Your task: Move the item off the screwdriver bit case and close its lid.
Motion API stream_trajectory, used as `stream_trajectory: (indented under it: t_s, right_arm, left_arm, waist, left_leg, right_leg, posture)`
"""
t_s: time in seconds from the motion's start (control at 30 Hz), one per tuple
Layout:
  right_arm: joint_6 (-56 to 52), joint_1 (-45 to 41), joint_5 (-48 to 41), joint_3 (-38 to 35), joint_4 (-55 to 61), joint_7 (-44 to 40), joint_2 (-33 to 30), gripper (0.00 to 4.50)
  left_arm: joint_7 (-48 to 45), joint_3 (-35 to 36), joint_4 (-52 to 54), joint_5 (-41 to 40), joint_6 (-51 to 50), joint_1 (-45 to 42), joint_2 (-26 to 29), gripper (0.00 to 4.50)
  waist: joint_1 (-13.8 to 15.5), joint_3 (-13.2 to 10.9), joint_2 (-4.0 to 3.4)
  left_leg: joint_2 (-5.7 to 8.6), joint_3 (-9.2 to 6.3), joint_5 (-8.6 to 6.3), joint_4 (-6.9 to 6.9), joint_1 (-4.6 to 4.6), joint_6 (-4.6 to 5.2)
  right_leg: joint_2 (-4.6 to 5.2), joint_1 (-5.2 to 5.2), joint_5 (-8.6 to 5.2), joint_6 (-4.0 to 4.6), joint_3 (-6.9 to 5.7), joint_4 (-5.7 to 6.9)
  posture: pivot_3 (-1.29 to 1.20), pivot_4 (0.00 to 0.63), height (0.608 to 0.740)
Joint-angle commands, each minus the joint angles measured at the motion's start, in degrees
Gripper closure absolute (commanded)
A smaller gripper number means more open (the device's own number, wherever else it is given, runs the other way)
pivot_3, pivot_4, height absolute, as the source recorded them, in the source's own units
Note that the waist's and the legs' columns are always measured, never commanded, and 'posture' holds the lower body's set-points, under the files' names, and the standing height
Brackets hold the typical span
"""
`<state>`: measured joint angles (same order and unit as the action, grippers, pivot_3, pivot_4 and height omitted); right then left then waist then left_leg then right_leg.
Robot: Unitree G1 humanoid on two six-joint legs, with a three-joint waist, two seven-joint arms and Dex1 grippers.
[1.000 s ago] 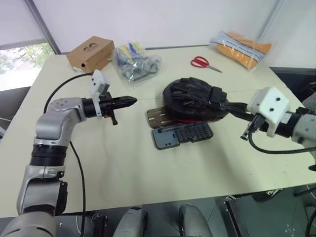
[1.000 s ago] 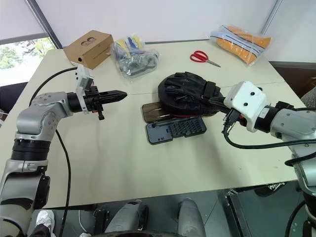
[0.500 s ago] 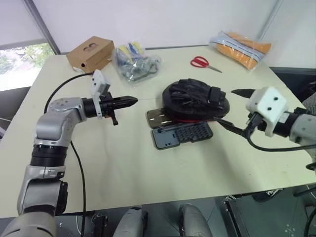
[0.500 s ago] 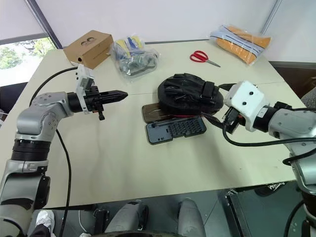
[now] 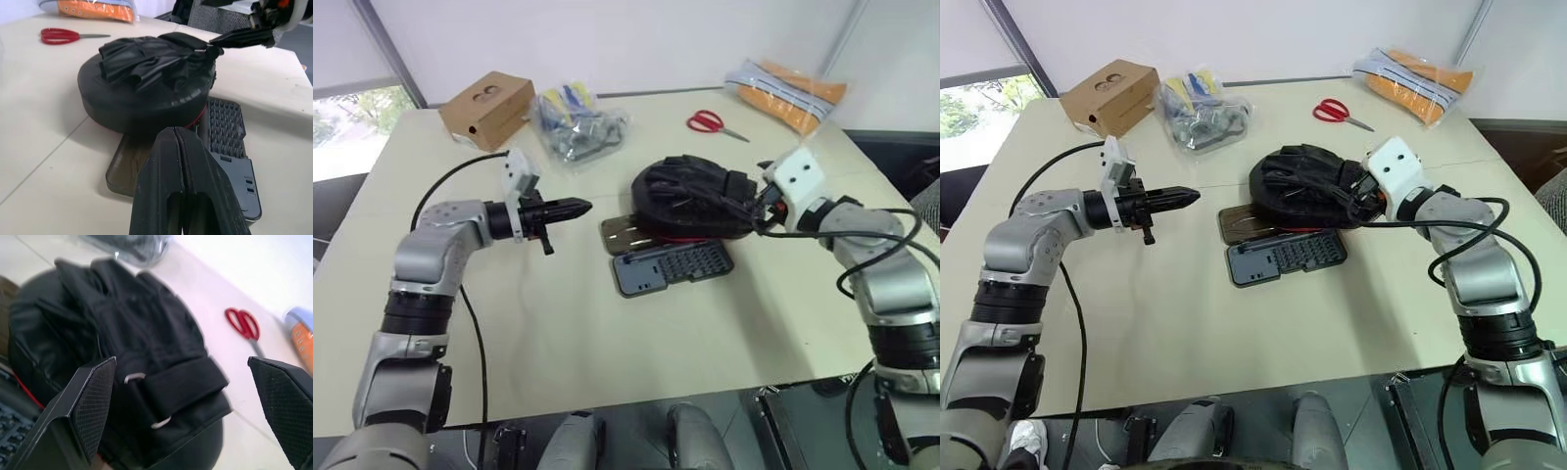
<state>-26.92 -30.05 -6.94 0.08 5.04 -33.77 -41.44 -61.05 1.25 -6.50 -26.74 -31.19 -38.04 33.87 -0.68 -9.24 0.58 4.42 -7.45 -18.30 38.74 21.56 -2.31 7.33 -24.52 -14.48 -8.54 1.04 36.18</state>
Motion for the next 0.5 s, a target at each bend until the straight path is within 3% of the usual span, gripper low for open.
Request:
stream_trajectory:
  t_s: [0.03, 0.43, 0.5]
  right_arm:
    - [2.2, -0.6, 0.8, -0.1, -0.3, -0.4, 0.6, 0.03]
    - [3.7, -1.5, 2.9, 0.2, -9.7, 2.4, 4.9, 0.03]
    - [3.3, -1.4, 2.9, 0.2, -11.1, 2.9, 5.6, 0.54]
  left_arm:
    - [0.6, 2.1, 3.1, -1.2, -0.4, 0.3, 1.2, 4.5]
    - [2.2, 2.4, 4.7, -1.3, -0.7, 1.1, 1.2, 4.5]
    - [2.6, 2.4, 5.4, -1.3, -0.6, 1.5, 1.2, 4.5]
  waist:
    - [-0.2, 0.0, 0.0]
    - [-0.2, 0.0, -0.01]
    - [-0.2, 0.0, -0.01]
  left_leg:
    - [0.0, 0.0, 0.0, 0.0, -0.01, 0.0]
    - [0.0, 0.01, 0.0, 0.0, -0.03, 0.0]
    - [-0.01, 0.01, 0.0, 0.01, -0.04, 0.0]
  right_leg:
    - [0.0, 0.0, 0.0, 0.0, 0.0, 0.01]
    - [-0.01, 0.0, 0.0, 0.0, 0.01, 0.02]
    - [-0.01, 0.01, 0.0, 0.0, 0.01, 0.03]
  posture:
    - [0.0, 0.15, 0.74]
    - [0.0, 0.15, 0.74]
    - [0.0, 0.15, 0.74]
